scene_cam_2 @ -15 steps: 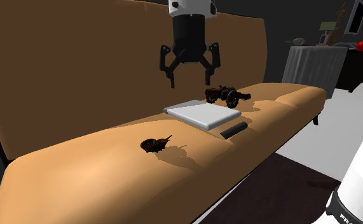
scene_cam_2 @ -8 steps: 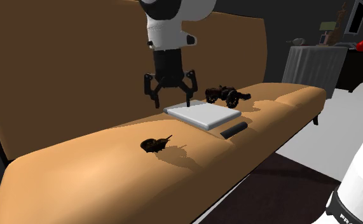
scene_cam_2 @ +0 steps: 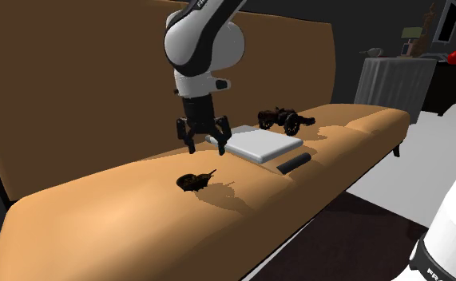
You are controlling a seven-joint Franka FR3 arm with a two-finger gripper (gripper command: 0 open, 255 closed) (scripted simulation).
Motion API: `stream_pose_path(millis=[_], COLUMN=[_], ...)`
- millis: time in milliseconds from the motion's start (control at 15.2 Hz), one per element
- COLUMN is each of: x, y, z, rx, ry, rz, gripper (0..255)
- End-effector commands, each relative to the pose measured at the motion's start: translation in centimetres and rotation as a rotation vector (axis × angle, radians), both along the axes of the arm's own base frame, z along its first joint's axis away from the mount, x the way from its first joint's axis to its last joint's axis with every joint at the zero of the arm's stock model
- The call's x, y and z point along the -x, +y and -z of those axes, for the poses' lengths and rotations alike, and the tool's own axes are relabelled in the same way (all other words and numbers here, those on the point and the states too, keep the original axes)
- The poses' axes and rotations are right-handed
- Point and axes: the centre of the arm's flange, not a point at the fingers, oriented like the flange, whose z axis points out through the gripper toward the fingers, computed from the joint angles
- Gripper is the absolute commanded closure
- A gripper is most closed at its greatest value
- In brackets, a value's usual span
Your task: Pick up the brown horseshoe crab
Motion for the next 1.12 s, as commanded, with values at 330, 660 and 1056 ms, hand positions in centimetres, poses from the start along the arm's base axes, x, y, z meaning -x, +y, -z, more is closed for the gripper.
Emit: stream_pose_path(millis=[330,660,1056], x=[-5.7,-7.1,-7.1], y=[-2.4,-3.3,-3.3], z=[7.6,11.1,13.5], rx=[0.058,0.073,0.073], ry=[0.013,0.017,0.017], rz=[0.24,0.302,0.302], gripper=[0,0,0])
